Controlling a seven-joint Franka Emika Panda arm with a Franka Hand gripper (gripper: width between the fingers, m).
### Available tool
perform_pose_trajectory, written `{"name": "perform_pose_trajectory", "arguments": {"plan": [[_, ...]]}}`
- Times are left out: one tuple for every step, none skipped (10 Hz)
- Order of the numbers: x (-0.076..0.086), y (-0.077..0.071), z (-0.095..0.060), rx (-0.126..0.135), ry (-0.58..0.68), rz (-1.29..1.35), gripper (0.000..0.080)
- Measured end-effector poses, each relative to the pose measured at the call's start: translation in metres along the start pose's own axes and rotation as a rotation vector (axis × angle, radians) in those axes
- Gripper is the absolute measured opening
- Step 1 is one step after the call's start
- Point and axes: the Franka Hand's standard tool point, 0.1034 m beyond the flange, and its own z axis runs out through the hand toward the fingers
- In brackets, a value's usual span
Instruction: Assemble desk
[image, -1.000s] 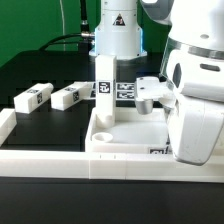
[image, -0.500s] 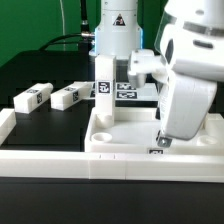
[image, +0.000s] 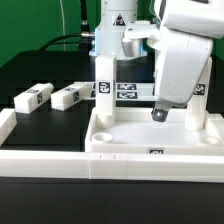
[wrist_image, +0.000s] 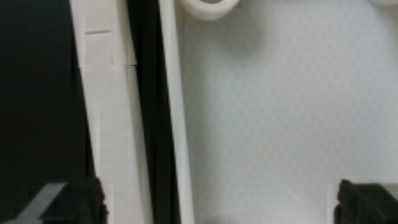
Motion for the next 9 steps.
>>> {"name": "perform_pose_trajectory", "arguments": {"plan": [[0.0, 0.0, 0.0, 0.0, 0.0, 0.001, 0.0649], [-0.001, 0.0, 0.001, 0.001, 0.0, 0.001, 0.0649], [-0.005, -0.001, 0.003, 0.004, 0.001, 0.007, 0.0649], [-0.022, -0.006, 0.01, 0.017, -0.006, 0.046, 0.0649], [-0.037, -0.011, 0.012, 0.028, -0.011, 0.101, 0.0649], [-0.045, -0.014, 0.013, 0.033, -0.011, 0.114, 0.0649], [-0.046, -0.014, 0.013, 0.029, -0.009, 0.168, 0.0649], [-0.044, -0.014, 0.014, 0.03, -0.011, 0.26, 0.0649], [-0.044, -0.014, 0.014, 0.03, -0.011, 0.304, 0.0649]]}}
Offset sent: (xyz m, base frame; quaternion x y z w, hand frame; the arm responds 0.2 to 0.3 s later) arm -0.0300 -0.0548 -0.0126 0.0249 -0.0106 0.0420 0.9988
